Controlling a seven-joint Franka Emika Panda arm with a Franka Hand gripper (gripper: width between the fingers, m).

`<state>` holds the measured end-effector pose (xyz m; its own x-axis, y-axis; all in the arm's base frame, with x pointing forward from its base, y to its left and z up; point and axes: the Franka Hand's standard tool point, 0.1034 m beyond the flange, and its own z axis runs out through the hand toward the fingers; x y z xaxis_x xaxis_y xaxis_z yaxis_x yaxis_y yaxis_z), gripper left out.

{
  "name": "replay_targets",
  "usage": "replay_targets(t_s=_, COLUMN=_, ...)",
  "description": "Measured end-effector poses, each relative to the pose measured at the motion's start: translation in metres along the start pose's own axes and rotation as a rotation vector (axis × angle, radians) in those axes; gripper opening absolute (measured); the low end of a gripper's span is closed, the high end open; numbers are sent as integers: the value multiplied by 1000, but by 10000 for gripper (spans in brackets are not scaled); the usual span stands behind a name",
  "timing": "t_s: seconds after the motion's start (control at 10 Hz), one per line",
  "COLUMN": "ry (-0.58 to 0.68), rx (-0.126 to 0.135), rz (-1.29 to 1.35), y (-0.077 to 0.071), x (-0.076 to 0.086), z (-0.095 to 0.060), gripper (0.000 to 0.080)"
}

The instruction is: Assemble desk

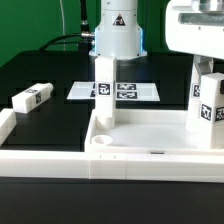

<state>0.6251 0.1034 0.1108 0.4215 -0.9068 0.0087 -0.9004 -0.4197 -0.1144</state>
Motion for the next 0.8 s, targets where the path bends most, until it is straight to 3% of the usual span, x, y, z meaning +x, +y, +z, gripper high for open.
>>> replay_targets(t_s=0.1, ry=0, rx=0, rz=-12, y=0, x=0, z=0, gripper=290)
replay_targets(t_s=0.3, ry=0, rx=-1, rz=-80, y=0, x=0, z=0, gripper=530)
replay_targets(t_s=0.4, ry=3, rx=-2, rz=-156, y=0, x=0, z=0, gripper=612)
replay_targets(t_s=0.8, ry=3, rx=-4, rz=-474, y=0, x=-2, z=1, gripper=647)
